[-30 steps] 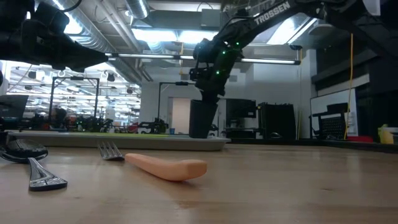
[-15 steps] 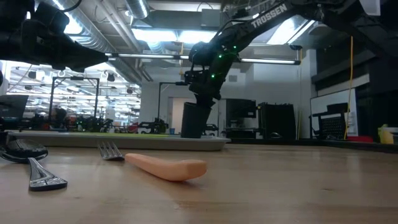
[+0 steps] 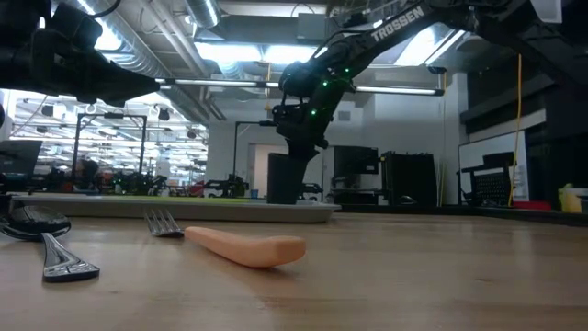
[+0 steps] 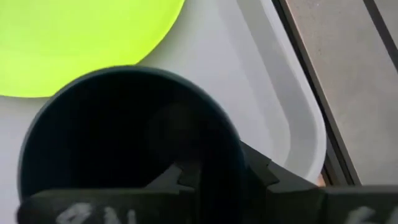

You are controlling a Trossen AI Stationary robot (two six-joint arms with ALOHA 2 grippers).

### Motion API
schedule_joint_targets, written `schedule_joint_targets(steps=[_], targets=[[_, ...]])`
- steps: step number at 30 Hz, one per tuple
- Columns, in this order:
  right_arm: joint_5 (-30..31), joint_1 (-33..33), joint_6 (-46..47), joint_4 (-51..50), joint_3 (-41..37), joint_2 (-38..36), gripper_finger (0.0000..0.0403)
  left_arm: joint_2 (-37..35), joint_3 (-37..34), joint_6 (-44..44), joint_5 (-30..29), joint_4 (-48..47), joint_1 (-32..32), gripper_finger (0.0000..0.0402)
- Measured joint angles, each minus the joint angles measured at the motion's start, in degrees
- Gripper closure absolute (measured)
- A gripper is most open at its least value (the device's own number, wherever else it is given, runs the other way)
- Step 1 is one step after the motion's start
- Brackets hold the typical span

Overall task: Pick and place plate/cup/fork/spoon on tray
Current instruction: Put the black cup on the blue serving tray to the top right of the green plate, then put the orange fork on the blue serving tray to the right of the green plate

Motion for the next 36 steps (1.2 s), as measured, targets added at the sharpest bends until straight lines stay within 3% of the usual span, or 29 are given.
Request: schedule_joint_targets(steps=[24,32,36], targets=[[5.2,-0.1,-0.2,-3.7,7.4,0.0,0.0334,0.0,0.0,0.0,0.0,0.0,0.0,0.0325],[5.4,0.7,0.2,-12.8,17.3,0.0,0.0334,0.0,0.0,0.0,0.0,0.0,0.0,0.0325],[2.6,2.1,1.7,-20.3,23.3,0.0,0.0334,0.0,0.0,0.0,0.0,0.0,0.0,0.0325]])
